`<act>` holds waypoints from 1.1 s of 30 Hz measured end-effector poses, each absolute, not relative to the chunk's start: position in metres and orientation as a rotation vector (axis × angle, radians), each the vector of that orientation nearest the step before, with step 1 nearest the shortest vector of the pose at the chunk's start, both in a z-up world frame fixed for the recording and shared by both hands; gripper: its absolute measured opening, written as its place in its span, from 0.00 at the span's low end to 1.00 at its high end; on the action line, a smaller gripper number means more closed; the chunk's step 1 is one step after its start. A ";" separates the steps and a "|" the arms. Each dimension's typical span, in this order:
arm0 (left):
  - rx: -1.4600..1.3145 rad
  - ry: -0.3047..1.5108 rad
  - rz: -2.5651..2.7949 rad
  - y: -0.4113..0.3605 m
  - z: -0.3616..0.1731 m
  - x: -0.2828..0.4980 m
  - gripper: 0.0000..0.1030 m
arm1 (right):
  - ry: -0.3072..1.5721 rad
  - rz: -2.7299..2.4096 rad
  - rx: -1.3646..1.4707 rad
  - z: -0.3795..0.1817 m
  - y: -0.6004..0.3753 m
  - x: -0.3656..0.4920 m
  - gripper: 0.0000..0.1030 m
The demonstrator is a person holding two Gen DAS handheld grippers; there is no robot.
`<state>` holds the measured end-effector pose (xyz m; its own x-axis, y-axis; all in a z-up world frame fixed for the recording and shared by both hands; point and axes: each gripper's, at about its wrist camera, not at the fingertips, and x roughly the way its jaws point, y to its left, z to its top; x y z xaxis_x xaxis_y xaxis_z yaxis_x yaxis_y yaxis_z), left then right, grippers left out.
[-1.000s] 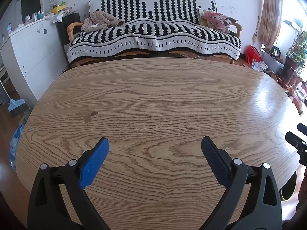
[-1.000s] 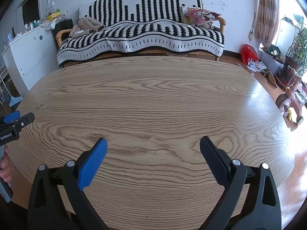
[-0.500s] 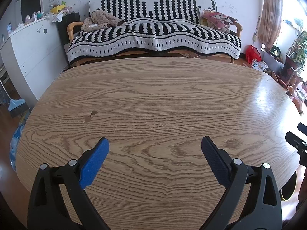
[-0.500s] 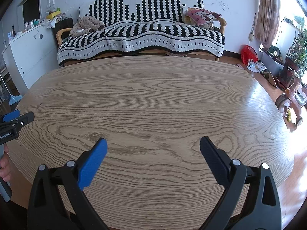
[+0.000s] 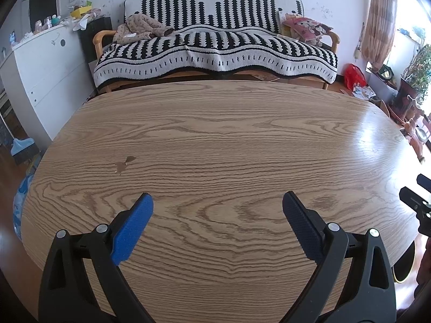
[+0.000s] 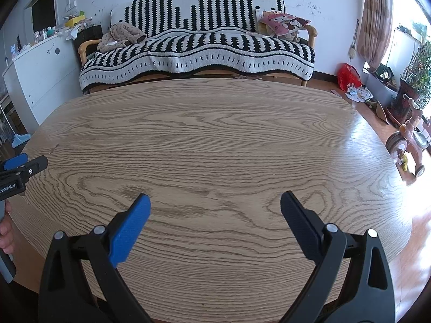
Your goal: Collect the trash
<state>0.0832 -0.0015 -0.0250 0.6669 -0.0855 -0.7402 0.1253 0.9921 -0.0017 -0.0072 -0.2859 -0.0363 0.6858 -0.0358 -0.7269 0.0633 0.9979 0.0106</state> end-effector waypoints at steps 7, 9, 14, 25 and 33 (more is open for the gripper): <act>0.060 0.837 -0.123 -0.007 -0.026 0.083 0.91 | 0.814 -0.064 0.042 -0.037 -0.286 -0.008 0.91; 0.058 0.841 -0.125 -0.007 -0.026 0.083 0.91 | 0.811 -0.064 0.041 -0.036 -0.286 -0.009 0.91; 0.058 0.841 -0.123 -0.008 -0.027 0.082 0.91 | 0.811 -0.065 0.038 -0.037 -0.285 -0.008 0.91; 0.089 0.801 -0.120 -0.012 -0.023 0.076 0.91 | 0.812 -0.066 0.039 -0.037 -0.285 -0.008 0.91; 0.068 0.834 -0.122 -0.007 -0.025 0.081 0.91 | 0.811 -0.066 0.036 -0.037 -0.285 -0.008 0.91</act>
